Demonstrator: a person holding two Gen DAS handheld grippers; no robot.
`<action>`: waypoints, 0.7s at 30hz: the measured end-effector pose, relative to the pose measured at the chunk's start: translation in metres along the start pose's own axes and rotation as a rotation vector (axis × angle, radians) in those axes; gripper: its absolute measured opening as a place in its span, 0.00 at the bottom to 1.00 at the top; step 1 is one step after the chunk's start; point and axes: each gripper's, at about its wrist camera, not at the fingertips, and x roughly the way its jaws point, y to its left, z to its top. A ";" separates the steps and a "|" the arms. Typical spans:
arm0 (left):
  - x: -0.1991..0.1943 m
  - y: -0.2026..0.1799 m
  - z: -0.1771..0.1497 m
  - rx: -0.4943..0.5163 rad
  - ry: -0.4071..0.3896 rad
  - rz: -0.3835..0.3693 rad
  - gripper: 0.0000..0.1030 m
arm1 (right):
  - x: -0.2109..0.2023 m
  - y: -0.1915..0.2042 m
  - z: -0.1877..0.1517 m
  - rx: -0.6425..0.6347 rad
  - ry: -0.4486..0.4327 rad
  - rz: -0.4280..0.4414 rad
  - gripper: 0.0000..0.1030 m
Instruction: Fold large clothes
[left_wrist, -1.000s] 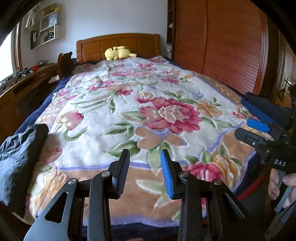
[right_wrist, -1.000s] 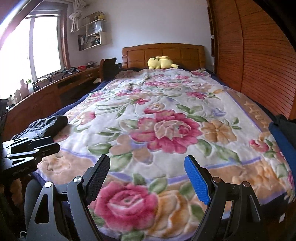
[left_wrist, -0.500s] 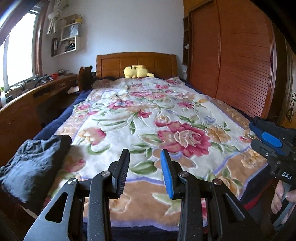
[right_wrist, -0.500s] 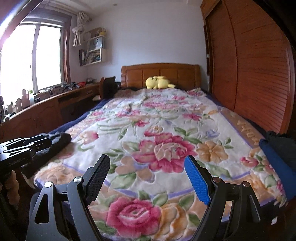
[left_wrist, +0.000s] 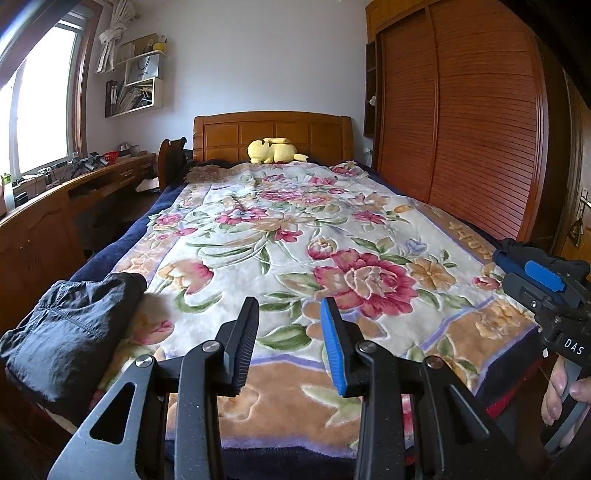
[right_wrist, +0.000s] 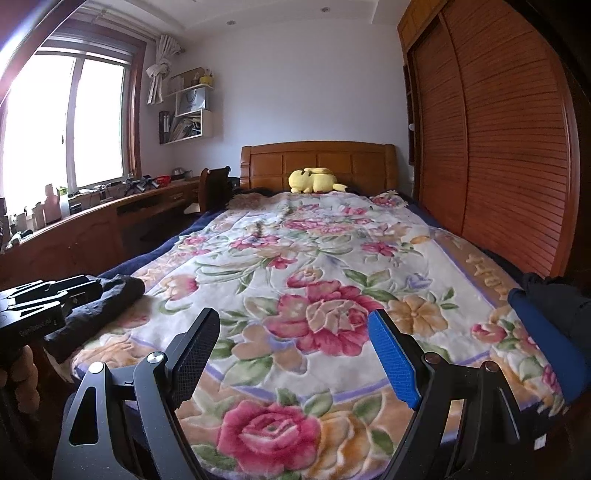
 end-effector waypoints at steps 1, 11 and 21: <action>0.000 0.000 0.000 -0.001 0.000 -0.001 0.34 | 0.000 0.001 0.000 0.001 0.001 -0.001 0.81; 0.004 0.000 -0.005 0.007 0.018 -0.004 0.34 | -0.001 0.003 0.002 0.008 0.003 -0.004 0.81; 0.006 -0.001 -0.007 0.009 0.024 -0.007 0.34 | 0.000 0.002 0.001 0.016 0.012 -0.009 0.81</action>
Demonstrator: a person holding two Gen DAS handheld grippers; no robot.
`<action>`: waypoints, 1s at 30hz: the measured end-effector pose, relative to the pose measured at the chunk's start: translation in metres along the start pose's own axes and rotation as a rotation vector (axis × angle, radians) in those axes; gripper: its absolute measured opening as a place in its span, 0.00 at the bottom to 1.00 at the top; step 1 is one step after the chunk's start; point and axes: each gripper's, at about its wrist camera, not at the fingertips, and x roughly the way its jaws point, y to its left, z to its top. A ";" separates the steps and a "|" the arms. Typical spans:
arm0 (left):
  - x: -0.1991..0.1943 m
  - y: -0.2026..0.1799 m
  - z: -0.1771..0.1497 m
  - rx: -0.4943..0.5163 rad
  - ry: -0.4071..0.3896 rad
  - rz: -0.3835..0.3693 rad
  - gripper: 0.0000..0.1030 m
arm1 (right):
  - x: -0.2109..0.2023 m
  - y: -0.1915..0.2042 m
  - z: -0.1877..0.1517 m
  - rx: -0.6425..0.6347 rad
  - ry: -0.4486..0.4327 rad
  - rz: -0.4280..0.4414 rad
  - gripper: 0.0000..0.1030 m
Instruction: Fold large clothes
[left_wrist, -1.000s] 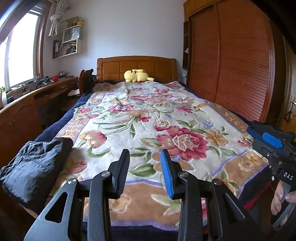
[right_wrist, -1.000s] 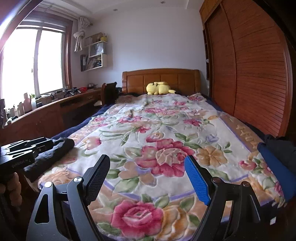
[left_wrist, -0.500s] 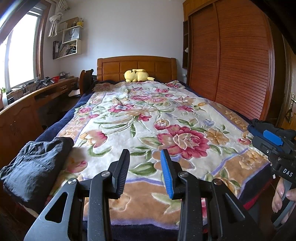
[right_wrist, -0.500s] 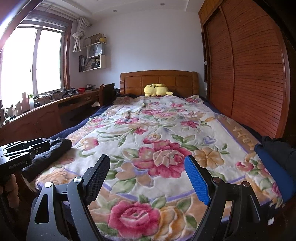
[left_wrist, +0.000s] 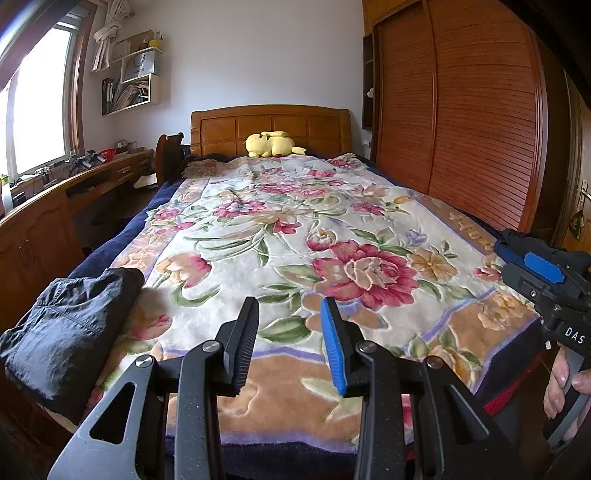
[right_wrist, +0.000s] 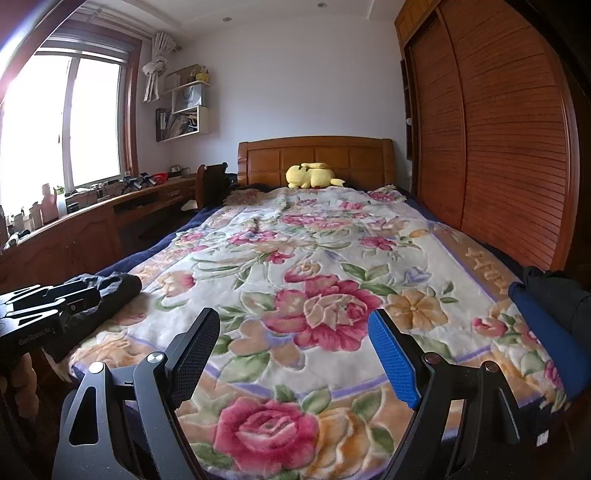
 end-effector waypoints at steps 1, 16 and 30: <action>0.000 0.000 -0.001 -0.001 -0.001 0.001 0.34 | 0.000 0.000 0.000 0.001 0.001 0.000 0.81; 0.000 0.001 0.000 0.001 -0.001 0.000 0.34 | -0.001 -0.001 0.001 0.003 0.006 0.000 0.81; -0.001 0.001 0.000 0.000 0.000 -0.002 0.34 | -0.001 -0.001 0.002 0.004 0.005 -0.001 0.81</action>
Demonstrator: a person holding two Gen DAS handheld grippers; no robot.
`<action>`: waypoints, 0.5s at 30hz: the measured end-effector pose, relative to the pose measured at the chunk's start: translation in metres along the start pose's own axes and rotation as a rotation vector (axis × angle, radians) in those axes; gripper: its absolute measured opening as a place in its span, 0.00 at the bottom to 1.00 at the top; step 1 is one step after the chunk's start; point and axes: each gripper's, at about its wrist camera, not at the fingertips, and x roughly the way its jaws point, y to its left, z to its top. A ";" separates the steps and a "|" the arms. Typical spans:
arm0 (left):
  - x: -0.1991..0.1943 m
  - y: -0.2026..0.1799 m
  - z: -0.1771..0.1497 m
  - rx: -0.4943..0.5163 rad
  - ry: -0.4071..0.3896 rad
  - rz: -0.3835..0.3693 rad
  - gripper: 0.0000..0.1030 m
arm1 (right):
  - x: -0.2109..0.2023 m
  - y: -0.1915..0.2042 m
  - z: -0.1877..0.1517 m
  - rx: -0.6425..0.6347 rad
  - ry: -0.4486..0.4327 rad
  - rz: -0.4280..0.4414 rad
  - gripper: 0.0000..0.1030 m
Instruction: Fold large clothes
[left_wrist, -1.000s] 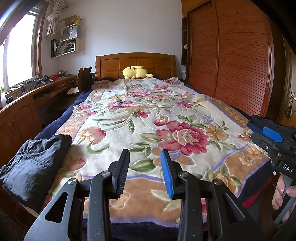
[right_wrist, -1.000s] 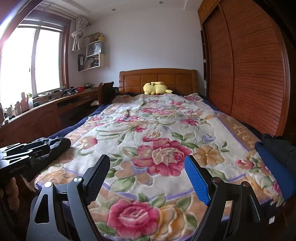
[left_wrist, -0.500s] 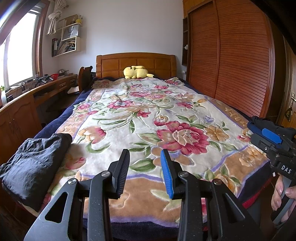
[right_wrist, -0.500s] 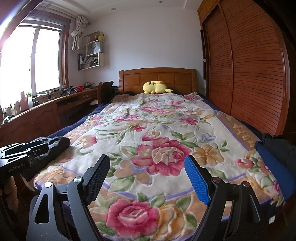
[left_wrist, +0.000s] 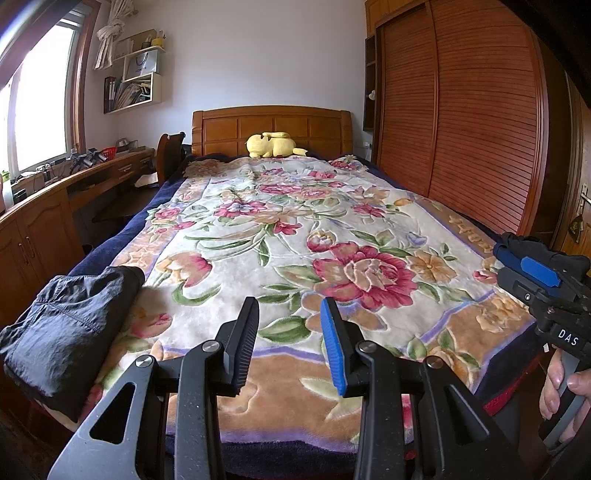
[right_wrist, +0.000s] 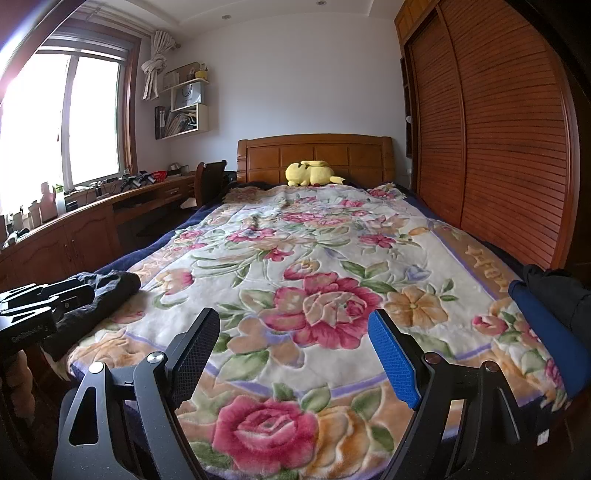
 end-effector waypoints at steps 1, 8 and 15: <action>0.000 0.000 0.000 0.001 0.001 0.001 0.34 | 0.000 -0.001 -0.001 -0.001 0.001 0.002 0.81; 0.000 0.000 0.000 0.001 0.000 0.002 0.34 | 0.001 -0.003 0.000 0.002 0.006 0.002 0.81; 0.000 0.000 0.000 -0.002 0.002 -0.002 0.34 | 0.000 -0.003 0.000 0.002 0.006 0.002 0.81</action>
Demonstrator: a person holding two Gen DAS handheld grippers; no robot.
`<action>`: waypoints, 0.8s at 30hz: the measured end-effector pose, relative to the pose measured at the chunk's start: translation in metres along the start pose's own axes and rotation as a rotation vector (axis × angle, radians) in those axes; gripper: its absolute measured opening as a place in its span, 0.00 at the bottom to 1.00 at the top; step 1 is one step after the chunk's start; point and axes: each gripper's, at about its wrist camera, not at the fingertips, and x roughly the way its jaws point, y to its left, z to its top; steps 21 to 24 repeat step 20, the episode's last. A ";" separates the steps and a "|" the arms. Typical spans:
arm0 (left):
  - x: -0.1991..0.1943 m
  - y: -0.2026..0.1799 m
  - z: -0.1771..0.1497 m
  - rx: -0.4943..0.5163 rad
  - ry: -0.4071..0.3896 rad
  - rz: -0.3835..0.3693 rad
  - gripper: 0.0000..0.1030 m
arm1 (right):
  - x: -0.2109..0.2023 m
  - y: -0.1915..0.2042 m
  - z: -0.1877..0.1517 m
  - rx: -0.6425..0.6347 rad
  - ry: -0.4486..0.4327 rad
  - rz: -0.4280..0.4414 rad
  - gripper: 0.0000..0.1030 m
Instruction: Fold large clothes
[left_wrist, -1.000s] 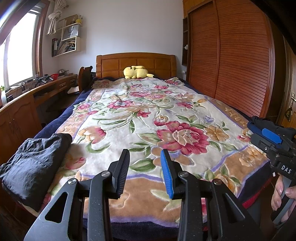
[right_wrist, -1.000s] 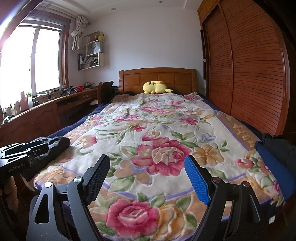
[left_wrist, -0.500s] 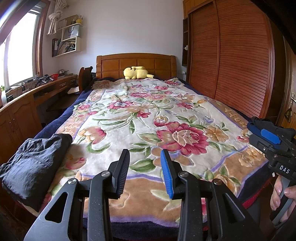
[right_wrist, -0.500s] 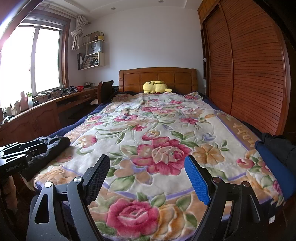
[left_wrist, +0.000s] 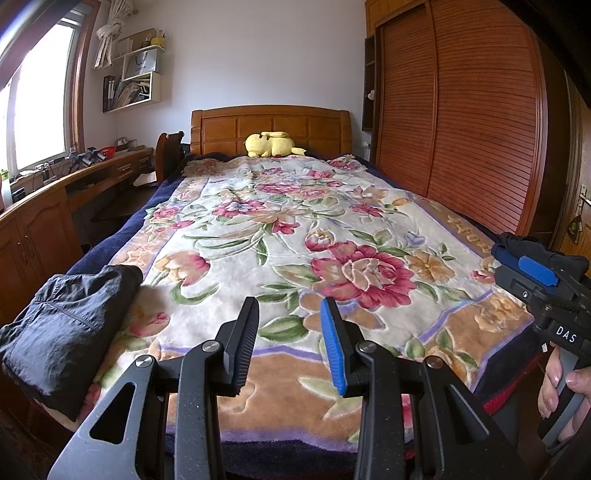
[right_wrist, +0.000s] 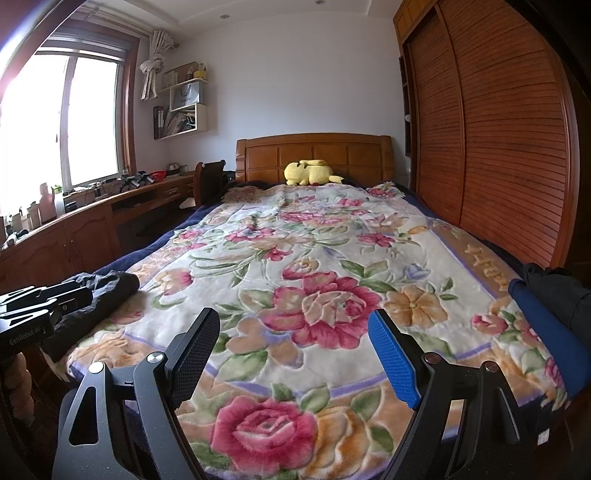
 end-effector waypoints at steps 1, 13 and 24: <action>0.000 -0.001 -0.001 -0.002 0.001 -0.001 0.34 | 0.000 0.000 0.000 0.000 0.000 0.000 0.81; 0.001 -0.002 -0.002 -0.003 0.002 -0.002 0.34 | 0.000 -0.001 0.001 0.003 0.004 0.004 0.81; 0.001 -0.002 -0.002 -0.003 0.002 0.000 0.35 | 0.000 -0.001 0.002 0.005 0.005 0.005 0.81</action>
